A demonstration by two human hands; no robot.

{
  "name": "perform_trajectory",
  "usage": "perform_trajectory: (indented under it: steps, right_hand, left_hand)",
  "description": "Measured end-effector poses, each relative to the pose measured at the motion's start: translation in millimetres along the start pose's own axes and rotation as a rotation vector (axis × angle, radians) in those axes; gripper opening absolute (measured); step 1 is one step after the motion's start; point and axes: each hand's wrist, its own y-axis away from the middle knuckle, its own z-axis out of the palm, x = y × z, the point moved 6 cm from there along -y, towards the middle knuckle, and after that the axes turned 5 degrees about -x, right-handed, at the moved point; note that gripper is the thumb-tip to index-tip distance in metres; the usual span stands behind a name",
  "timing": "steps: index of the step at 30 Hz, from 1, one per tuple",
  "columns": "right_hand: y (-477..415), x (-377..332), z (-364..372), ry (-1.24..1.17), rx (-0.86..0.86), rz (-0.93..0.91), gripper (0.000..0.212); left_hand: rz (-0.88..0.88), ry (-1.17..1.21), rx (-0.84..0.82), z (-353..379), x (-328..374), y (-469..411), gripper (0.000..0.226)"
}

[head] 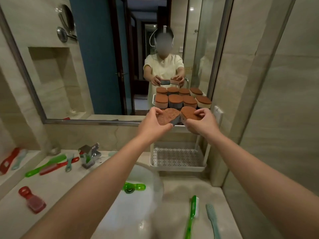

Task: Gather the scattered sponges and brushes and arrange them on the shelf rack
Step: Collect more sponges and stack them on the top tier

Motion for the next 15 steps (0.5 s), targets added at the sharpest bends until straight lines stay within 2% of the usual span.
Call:
perform_trajectory:
  steps: [4,8,15]
  right_hand:
    - [-37,-2,-14,0.211,0.003,-0.021,0.048]
    - [-69,-3,-23,0.353,0.03,-0.058,0.041]
    - [-106,3,-14,0.39,-0.041,-0.113,0.037]
  left_hand:
    - [0.041,-0.152,0.001,8,5,-41,0.065]
    - [0.117,-0.238,0.004,15,11,-71,0.058]
    - [0.137,-0.27,-0.002,20,0,-114,0.043]
